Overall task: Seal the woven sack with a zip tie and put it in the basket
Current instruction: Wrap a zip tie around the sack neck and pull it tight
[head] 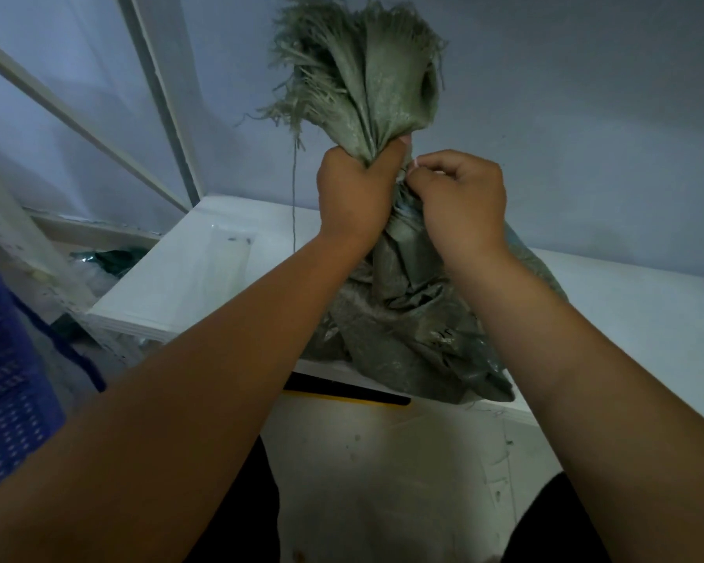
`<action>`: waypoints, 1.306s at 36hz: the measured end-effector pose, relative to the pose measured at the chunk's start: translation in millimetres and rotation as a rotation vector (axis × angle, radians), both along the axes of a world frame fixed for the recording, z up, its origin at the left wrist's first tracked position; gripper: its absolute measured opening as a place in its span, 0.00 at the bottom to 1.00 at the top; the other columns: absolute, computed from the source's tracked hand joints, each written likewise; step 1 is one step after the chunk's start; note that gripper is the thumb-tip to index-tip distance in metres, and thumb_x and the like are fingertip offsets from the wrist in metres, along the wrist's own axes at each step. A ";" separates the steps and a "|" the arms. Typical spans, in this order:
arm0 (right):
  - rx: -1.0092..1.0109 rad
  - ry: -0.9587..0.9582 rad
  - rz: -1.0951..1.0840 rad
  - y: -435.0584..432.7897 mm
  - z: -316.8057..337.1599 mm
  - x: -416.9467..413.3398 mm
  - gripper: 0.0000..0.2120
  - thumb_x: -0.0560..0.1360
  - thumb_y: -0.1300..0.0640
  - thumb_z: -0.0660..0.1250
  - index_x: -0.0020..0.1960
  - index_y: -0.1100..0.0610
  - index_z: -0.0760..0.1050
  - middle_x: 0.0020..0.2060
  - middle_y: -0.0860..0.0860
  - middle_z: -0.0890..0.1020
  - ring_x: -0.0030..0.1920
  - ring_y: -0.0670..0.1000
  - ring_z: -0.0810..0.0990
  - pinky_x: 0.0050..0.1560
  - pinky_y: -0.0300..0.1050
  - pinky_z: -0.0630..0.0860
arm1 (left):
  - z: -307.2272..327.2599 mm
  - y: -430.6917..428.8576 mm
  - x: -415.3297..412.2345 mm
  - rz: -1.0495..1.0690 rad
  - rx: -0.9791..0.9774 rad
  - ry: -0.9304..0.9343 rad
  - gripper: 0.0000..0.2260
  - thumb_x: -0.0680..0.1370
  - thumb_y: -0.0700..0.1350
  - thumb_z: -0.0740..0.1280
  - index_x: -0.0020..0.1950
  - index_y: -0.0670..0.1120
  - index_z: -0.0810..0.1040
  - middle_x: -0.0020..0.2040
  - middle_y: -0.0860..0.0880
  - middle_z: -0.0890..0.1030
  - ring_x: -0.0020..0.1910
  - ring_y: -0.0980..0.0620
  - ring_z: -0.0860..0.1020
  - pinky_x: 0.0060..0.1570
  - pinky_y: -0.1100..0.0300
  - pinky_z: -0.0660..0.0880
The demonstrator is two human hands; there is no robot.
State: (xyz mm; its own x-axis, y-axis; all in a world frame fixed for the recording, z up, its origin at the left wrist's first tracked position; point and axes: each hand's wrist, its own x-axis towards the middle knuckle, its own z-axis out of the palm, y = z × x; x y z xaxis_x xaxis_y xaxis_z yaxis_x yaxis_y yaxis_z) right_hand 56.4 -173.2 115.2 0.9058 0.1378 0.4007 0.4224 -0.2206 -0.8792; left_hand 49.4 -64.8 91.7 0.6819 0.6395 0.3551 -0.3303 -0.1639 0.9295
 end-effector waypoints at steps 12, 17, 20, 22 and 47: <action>-0.049 0.345 0.029 -4.8 4.0 6.6 0.12 0.71 0.55 0.72 0.37 0.56 0.70 0.33 0.53 0.74 0.36 0.50 0.75 0.37 0.43 0.70 | -7.2 1.1 6.9 0.004 0.108 0.063 0.17 0.77 0.49 0.69 0.43 0.33 0.82 0.38 0.41 0.84 0.37 0.51 0.81 0.41 0.51 0.80; -0.084 0.474 0.077 -8.7 13.1 3.2 0.19 0.68 0.60 0.75 0.54 0.71 0.80 0.41 0.60 0.83 0.37 0.53 0.81 0.33 0.44 0.76 | -8.1 1.7 4.6 0.038 0.131 0.087 0.16 0.77 0.49 0.69 0.38 0.37 0.81 0.33 0.48 0.81 0.33 0.56 0.77 0.36 0.59 0.75; -0.080 0.528 0.085 -8.8 14.3 -0.6 0.18 0.69 0.60 0.73 0.57 0.66 0.79 0.48 0.62 0.84 0.41 0.55 0.84 0.35 0.47 0.82 | -6.7 -1.0 4.4 0.041 0.118 0.092 0.16 0.77 0.50 0.69 0.39 0.37 0.82 0.34 0.46 0.82 0.33 0.56 0.78 0.36 0.58 0.76; -0.034 0.540 0.083 -7.7 12.5 -3.7 0.19 0.71 0.58 0.73 0.58 0.66 0.78 0.50 0.63 0.84 0.47 0.59 0.85 0.44 0.57 0.83 | -4.5 -4.0 4.1 0.047 0.098 0.099 0.16 0.77 0.50 0.70 0.38 0.39 0.82 0.34 0.48 0.82 0.33 0.57 0.78 0.37 0.59 0.75; -0.210 0.585 0.188 -3.3 17.0 -2.0 0.19 0.70 0.61 0.74 0.59 0.62 0.76 0.50 0.60 0.83 0.45 0.57 0.85 0.43 0.51 0.85 | 1.8 -5.9 7.4 -0.011 -0.229 0.145 0.05 0.73 0.45 0.75 0.41 0.51 0.80 0.45 0.48 0.85 0.48 0.47 0.83 0.56 0.48 0.80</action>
State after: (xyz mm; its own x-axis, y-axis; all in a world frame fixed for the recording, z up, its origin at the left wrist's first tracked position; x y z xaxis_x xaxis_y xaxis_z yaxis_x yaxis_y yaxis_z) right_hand 54.4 -176.5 132.2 0.9191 0.3367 -0.2046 -0.0652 -0.3822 -0.9218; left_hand 56.8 -70.7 93.5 0.7221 0.6845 0.1004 -0.1919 0.0588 0.9796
